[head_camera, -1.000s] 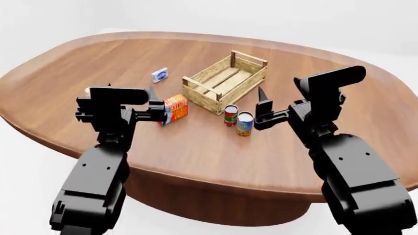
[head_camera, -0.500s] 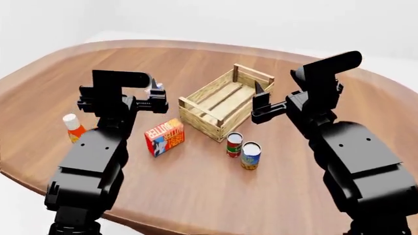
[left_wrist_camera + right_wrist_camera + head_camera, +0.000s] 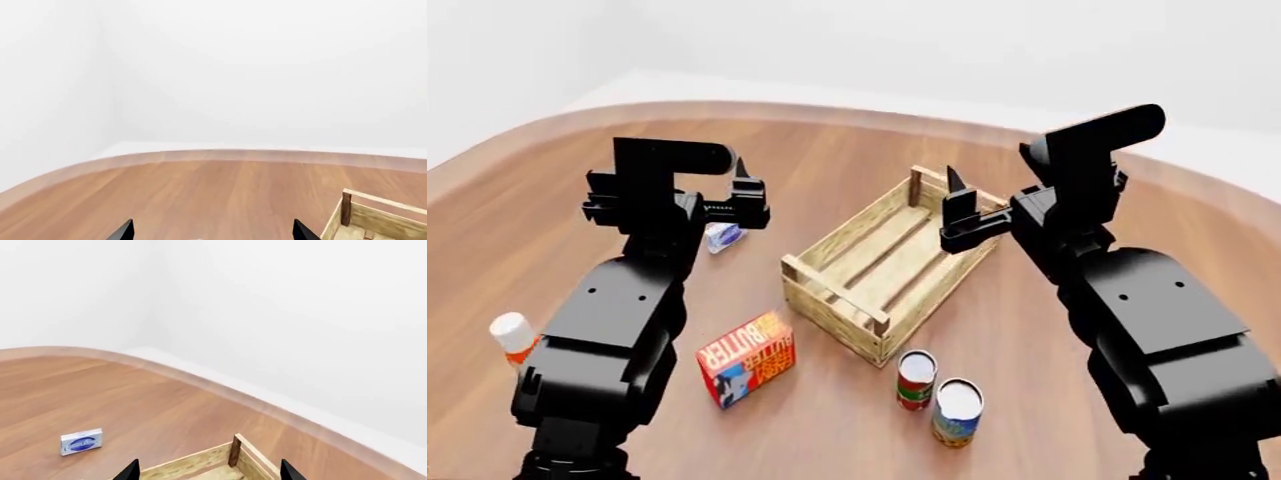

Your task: Pick up the ketchup, and put it in the wooden tray.

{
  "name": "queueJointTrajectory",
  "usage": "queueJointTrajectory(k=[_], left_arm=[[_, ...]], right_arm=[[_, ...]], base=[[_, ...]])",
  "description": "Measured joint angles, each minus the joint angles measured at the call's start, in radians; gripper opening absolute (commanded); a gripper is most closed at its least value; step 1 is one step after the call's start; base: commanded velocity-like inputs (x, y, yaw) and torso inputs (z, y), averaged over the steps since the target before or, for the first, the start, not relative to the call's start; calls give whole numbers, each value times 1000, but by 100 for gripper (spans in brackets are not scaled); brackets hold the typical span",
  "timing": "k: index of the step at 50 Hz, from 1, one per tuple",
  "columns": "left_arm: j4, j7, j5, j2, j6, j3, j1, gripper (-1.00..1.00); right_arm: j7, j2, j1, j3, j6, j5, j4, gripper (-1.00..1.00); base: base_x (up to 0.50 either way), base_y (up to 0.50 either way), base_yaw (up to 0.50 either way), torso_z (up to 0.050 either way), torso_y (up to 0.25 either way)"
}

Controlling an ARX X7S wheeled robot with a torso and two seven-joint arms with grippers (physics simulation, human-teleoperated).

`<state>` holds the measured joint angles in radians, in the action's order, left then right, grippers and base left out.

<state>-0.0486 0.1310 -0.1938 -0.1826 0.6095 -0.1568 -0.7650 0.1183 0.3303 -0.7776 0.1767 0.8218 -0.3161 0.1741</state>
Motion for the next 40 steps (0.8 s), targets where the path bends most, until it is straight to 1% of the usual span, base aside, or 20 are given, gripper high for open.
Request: queueJointTrajectory(k=[15, 29, 34, 40], left_arm=[[7, 2, -12, -7, -4, 0, 4, 100], [49, 10, -35, -25, 30, 15, 25, 100], [115, 16, -56, -48, 94, 33, 45, 100], [234, 28, -95, -86, 201, 81, 75, 100]], right_arm=[[-2, -1, 3, 2, -11, -4, -6, 100], [-12, -2, 8, 3, -15, -6, 3, 100], [-15, -2, 9, 2, -15, -9, 6, 100], [-19, 0, 10, 2, -13, -10, 13, 100]], base=[[473, 124, 0, 0, 1], [0, 0, 0, 0, 1], [0, 0, 0, 0, 0], [0, 0, 0, 0, 0]])
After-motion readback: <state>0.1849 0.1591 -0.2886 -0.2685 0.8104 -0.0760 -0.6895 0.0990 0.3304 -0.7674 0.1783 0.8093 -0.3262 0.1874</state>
